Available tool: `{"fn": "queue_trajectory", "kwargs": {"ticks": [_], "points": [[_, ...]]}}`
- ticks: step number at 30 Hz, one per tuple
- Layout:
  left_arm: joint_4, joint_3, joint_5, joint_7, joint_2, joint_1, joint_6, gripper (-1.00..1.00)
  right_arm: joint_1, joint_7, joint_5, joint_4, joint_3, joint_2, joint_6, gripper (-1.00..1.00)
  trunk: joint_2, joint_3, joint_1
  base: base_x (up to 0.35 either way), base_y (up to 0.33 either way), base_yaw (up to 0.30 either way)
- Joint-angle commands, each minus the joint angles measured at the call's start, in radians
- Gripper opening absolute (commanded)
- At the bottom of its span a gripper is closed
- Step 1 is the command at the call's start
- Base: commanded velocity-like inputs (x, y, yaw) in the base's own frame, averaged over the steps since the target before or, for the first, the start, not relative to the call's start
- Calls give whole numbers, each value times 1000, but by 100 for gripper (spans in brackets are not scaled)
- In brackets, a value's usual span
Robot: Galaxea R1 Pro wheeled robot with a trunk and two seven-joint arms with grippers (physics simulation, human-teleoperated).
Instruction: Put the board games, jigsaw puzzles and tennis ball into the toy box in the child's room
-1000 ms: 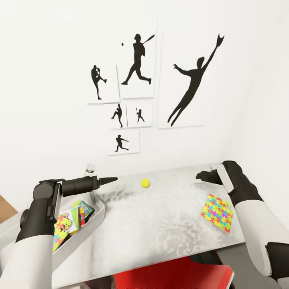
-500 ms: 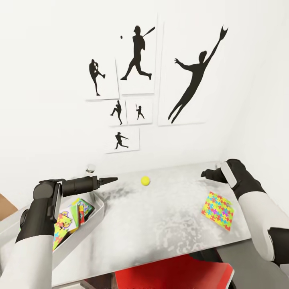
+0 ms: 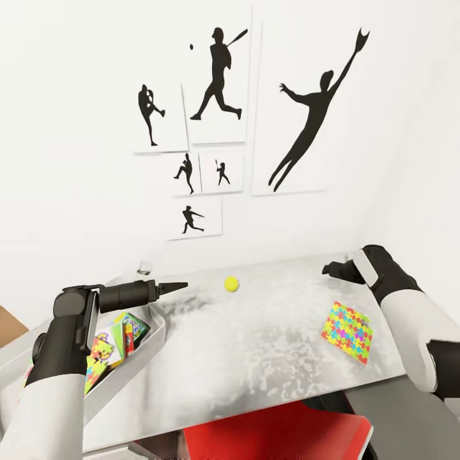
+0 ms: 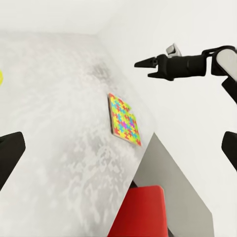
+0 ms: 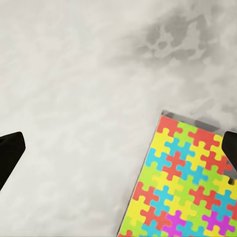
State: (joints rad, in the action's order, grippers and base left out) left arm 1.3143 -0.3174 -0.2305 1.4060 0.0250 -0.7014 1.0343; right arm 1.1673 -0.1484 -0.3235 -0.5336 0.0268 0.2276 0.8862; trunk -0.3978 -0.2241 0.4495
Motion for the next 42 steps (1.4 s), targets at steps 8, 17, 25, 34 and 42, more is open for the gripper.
{"fn": "queue_trajectory", "kwargs": {"ticks": [8, 17, 25, 34, 42], "points": [[2, -1, -12, 10, 0, -1, 10, 100, 31, -2, -11, 92, -3, 27, -51, 100, -2, -15, 1, 0, 0, 0], [2, -2, -13, 10, 0, -1, 10, 100, 35, 87, -9, 110, -8, 47, -65, 100, -2, -30, 1, 0, 0, 0], [2, 0, -9, 10, -1, -1, 10, 100, 30, 174, -10, 106, -15, 94, -84, 100, -2, -43, 1, 0, 0, 0], [2, -2, -9, 10, 0, -1, 10, 100, 35, 232, -11, 100, -82, 96, -89, 100, -2, -58, 1, 0, 0, 0], [2, -4, -9, 11, 1, -1, 9, 100, 37, 239, -11, 65, -95, 101, -89, 100, -2, -71, 1, 0, 0, 0]]}}
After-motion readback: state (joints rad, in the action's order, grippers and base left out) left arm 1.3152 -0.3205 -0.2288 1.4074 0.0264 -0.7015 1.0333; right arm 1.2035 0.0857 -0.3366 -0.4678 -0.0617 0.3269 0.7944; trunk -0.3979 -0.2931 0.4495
